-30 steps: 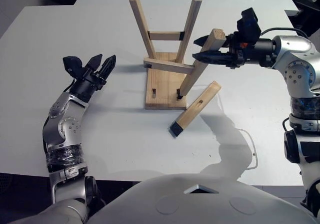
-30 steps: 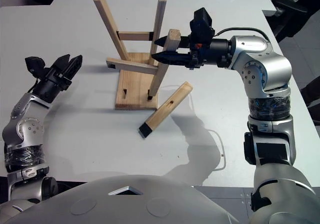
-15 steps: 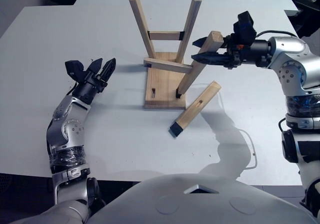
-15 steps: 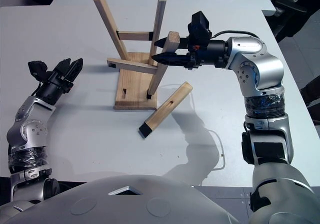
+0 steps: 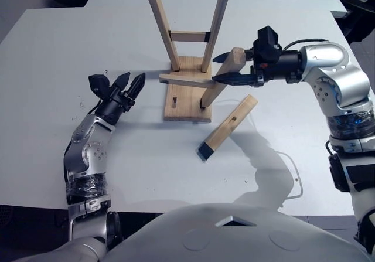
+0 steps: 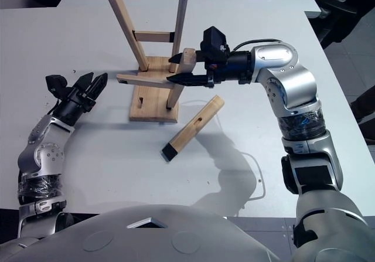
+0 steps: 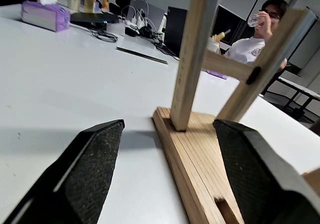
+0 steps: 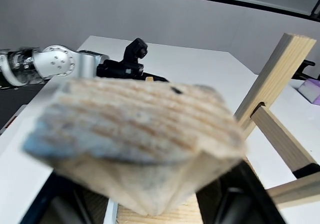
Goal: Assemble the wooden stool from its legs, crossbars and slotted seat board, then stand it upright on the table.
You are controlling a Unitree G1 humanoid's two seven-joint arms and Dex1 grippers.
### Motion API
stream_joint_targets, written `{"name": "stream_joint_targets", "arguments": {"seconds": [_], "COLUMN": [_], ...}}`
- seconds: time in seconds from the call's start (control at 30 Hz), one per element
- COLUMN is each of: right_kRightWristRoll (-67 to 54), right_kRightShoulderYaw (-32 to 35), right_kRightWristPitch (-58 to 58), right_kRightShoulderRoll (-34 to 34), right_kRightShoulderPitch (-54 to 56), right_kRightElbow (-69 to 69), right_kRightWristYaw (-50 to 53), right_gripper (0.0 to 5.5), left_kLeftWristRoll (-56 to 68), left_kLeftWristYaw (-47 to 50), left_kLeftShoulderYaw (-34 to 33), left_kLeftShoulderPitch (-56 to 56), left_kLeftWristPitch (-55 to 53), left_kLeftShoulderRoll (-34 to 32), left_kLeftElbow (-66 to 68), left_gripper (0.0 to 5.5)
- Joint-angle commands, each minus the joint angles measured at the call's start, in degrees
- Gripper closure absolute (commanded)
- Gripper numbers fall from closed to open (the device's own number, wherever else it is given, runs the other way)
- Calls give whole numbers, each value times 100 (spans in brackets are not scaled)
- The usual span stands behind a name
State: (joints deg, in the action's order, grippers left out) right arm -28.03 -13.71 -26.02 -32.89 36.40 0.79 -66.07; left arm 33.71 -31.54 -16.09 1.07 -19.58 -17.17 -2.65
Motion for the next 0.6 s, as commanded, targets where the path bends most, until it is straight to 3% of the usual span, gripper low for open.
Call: {"name": "stream_joint_targets", "arguments": {"seconds": [0.03,0.43,0.6], "right_kRightWristRoll": [451,1421,1024], "right_kRightShoulderYaw": [-471,-1470,-988], "right_kRightWristPitch": [-833,-328,-726], "right_kRightShoulderRoll": [-92,372,-241], "right_kRightShoulderPitch": [180,1152,910], "right_kRightElbow": [-426,-1913,-1223], "right_kRightWristYaw": [52,-502,-722], "right_gripper": [349,349,349], "left_kLeftWristRoll": [-63,-664,-700], "left_kLeftWristYaw": [63,71,135], "left_kLeftShoulderYaw": [97,606,543], "left_kLeftShoulderPitch": [-72,-202,-307], "left_kLeftWristPitch": [30,412,530], "left_kLeftShoulderRoll": [77,348,419], "left_kLeftElbow": [-142,285,310], "left_gripper": [217,217,217]}}
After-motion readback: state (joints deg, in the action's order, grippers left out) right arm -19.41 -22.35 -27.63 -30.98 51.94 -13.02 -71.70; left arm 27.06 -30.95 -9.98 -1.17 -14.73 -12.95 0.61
